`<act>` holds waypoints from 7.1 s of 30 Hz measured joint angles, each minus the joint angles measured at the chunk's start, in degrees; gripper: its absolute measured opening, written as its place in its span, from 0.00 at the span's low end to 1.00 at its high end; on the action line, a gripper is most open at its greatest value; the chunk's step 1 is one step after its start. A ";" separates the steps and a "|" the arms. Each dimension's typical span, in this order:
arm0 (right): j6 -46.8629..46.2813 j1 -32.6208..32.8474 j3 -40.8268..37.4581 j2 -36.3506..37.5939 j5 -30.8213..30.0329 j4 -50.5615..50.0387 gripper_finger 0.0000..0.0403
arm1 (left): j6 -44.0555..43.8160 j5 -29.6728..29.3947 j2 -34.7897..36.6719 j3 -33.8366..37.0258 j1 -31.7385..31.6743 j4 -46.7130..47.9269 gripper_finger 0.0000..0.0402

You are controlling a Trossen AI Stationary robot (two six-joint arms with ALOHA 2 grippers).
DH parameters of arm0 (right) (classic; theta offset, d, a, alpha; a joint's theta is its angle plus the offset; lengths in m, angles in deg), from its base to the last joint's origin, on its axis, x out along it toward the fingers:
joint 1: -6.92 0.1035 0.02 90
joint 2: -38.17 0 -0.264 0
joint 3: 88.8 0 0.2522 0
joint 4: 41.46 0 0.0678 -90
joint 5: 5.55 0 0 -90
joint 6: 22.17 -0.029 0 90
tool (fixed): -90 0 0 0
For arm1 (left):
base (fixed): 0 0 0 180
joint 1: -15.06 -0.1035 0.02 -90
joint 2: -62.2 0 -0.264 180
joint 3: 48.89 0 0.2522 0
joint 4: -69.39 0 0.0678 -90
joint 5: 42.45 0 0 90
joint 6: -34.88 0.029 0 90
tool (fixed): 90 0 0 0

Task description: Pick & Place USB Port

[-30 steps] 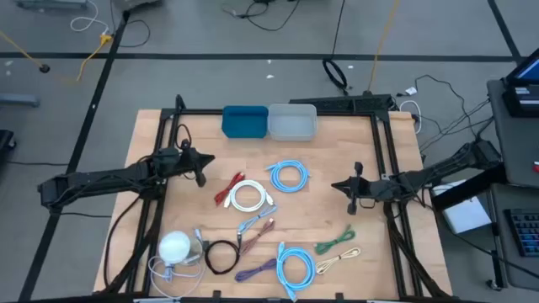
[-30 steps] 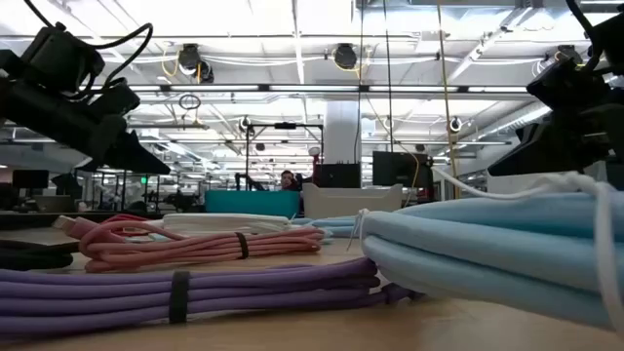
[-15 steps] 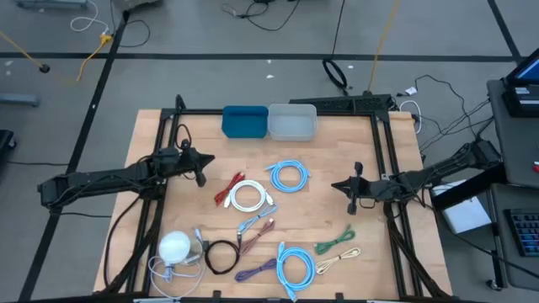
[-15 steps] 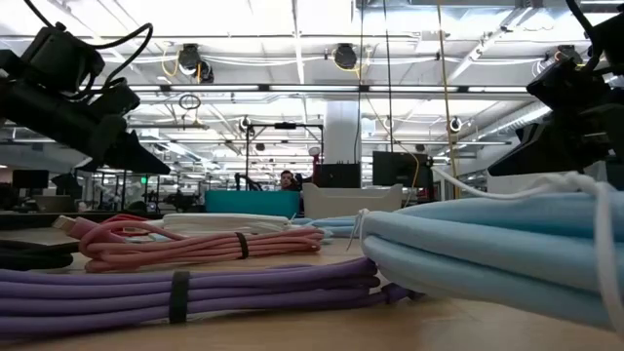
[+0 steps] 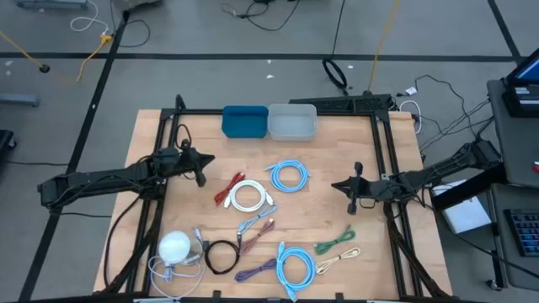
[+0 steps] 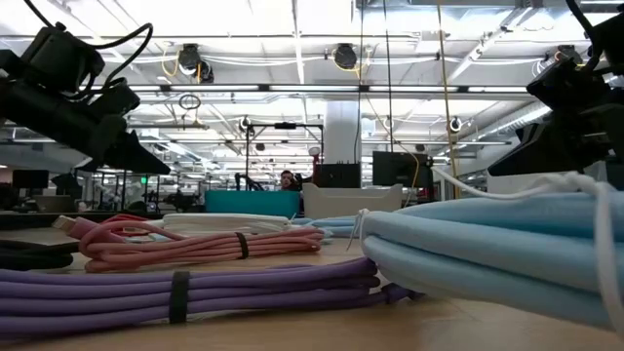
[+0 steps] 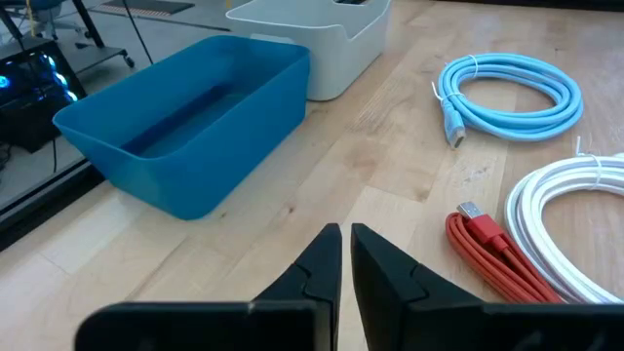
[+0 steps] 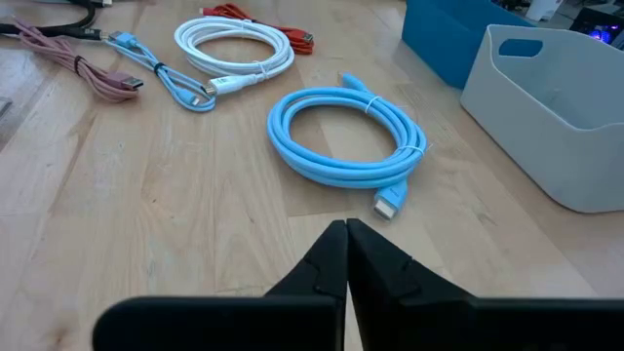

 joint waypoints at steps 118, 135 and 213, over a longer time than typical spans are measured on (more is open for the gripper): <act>-0.01 0.00 0.01 0.02 -0.01 0.00 0.00 | -20.92 24.22 -0.01 -0.02 0.00 -47.52 0.08; -0.28 0.00 0.02 0.00 0.15 4.01 0.00 | -22.34 34.86 -0.03 -4.08 0.00 -50.61 0.08; -3.02 -6.74 41.55 -42.83 -8.91 4.11 0.61 | -5.37 30.67 -0.01 -14.25 -6.76 -3.63 0.08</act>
